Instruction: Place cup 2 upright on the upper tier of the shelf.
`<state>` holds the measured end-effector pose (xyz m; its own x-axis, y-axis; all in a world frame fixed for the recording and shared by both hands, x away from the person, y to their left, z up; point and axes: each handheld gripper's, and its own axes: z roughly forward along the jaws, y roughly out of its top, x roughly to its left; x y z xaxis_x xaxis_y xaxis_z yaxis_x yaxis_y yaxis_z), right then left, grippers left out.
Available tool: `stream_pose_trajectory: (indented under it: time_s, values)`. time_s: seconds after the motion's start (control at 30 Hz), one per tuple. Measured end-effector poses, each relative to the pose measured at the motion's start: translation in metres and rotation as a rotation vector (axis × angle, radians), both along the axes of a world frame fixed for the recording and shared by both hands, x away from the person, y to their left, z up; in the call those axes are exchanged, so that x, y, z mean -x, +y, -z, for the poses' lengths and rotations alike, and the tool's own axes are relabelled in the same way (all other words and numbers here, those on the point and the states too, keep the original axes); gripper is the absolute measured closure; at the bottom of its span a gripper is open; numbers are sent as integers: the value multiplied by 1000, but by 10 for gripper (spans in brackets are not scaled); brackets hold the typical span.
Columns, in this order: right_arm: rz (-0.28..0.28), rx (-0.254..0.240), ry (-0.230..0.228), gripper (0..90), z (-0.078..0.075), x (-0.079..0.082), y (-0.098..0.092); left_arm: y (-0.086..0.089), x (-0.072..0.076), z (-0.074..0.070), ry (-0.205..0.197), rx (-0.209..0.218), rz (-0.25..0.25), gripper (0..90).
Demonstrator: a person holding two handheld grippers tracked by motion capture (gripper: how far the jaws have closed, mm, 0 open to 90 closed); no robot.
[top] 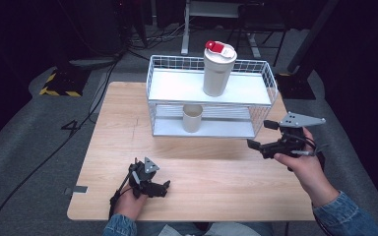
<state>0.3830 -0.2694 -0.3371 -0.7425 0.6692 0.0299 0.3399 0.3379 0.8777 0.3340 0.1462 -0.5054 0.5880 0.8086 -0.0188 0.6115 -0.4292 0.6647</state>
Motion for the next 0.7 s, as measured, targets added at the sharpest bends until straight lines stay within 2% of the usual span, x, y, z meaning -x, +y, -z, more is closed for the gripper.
stream_pose_trajectory:
  time_s: [0.23,0.3,0.43,0.47,0.5,0.57,0.67,0.7]
  values:
    - [15,0,65,31,35,7,-11,0,0,0,1,1,-1,0]
    - [23,5,71,31,39,8,-13,0,0,0,2,1,-2,0]
    - [37,22,97,31,61,11,-18,0,0,0,2,3,-3,0]
    - [37,22,97,31,61,11,-18,0,0,0,2,3,-3,0]
    - [42,30,106,31,69,13,-20,0,0,0,3,3,-5,0]
    - [43,30,111,31,72,14,-21,0,0,0,3,3,-4,0]
    - [48,36,132,39,89,18,-26,0,0,0,3,3,-5,0]
    - [48,36,132,39,89,18,-26,0,0,0,3,3,-5,0]
